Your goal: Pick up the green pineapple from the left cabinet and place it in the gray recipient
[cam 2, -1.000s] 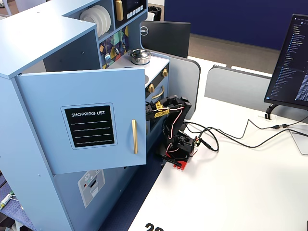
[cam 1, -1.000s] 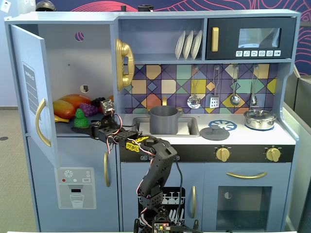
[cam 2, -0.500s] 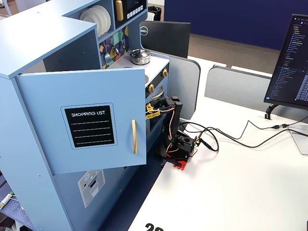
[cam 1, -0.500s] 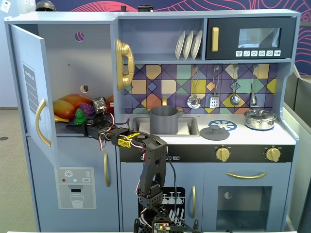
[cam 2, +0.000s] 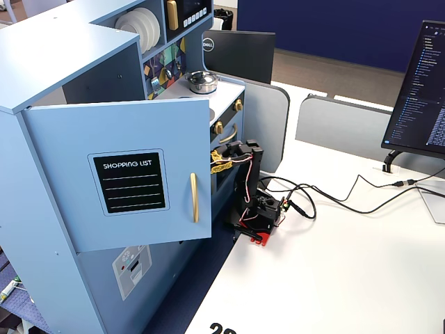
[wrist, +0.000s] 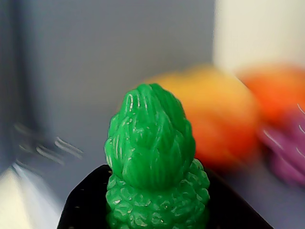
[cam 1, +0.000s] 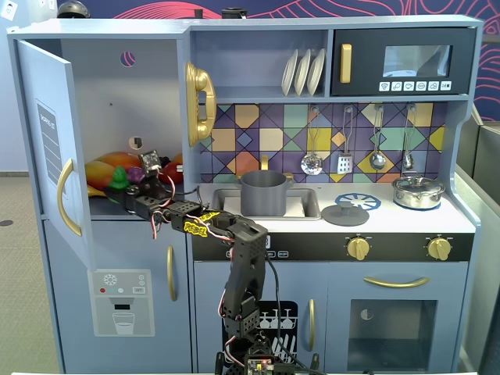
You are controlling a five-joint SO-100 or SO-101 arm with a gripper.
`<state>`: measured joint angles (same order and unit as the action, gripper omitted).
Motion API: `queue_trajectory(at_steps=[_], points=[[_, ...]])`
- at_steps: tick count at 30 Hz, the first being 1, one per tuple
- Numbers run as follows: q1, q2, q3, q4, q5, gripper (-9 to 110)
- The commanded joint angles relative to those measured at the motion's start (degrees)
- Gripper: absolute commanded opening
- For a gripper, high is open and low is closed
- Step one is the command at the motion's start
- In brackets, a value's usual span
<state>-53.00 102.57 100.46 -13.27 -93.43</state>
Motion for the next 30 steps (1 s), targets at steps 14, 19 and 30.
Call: queue_trajectory(at_steps=[14,19,30], points=[[4.6,54.6,26.1,1.7,-10.6,0],[22.0,60.4,27.5,-2.6,-7.0,0],[57.3,46.4,17.6,-1.8,8.8,0]])
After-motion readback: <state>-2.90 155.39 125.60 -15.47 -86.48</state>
